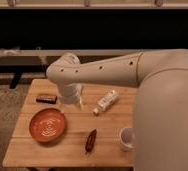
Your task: Place the pepper in the ceramic bowl
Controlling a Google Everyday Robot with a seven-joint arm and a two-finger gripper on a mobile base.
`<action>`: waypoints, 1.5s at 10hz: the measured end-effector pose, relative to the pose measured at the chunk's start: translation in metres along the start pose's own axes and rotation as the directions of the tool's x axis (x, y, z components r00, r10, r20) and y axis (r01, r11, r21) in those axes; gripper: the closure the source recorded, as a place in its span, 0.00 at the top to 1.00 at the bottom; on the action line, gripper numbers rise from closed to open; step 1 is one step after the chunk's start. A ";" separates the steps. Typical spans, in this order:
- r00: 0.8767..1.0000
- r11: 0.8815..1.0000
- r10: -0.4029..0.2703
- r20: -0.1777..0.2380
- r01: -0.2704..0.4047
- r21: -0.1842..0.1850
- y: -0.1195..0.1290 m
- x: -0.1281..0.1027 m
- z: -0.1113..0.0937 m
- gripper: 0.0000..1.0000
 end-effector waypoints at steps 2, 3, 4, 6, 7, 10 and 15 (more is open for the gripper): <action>1.000 1.000 0.000 0.000 0.000 0.000 0.000 0.000 0.000 0.65; 1.000 1.000 0.000 0.000 0.000 0.000 0.000 0.000 0.000 0.65; 1.000 1.000 0.000 0.000 0.000 0.000 0.000 0.000 0.000 0.65; 1.000 1.000 0.000 0.000 0.000 0.000 0.000 0.000 0.000 0.65; 1.000 1.000 0.000 0.000 0.000 0.000 0.000 0.000 0.000 0.65; 1.000 1.000 0.000 0.000 0.000 0.000 0.000 0.000 0.000 0.65; 0.993 0.995 0.103 -0.052 -0.102 0.020 -0.033 0.024 0.018 0.65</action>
